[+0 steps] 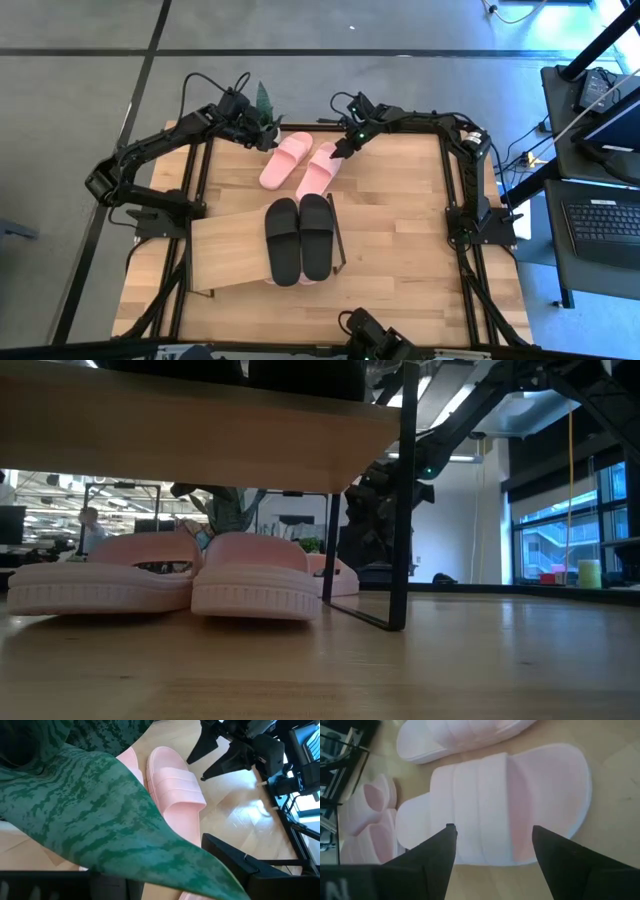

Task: Pick and place slides into the shelf
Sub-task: Put the pink slide under the shelf

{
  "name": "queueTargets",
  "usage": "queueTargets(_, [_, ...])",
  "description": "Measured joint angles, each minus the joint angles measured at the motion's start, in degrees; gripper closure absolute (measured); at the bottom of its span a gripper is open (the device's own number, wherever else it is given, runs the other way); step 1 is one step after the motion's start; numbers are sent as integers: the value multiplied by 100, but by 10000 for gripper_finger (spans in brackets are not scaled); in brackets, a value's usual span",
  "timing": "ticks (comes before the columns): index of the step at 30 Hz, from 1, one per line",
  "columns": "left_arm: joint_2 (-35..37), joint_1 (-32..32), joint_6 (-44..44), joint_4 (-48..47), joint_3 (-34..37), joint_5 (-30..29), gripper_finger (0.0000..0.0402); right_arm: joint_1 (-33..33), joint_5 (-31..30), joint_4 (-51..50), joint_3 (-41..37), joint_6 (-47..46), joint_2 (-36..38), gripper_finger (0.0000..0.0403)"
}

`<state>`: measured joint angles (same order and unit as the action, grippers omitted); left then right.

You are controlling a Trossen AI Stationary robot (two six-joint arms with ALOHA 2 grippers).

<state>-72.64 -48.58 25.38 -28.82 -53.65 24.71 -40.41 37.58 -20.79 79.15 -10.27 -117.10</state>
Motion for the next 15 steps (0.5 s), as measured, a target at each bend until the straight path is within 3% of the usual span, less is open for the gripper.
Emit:
queueTargets(6, [0,0,-2,0,0,0,229,92,110,-8,2,-3,-169,144])
queueTargets(15, [0,0,-4,0,-2,-2,229,95,918,47,4,-163,-553,147])
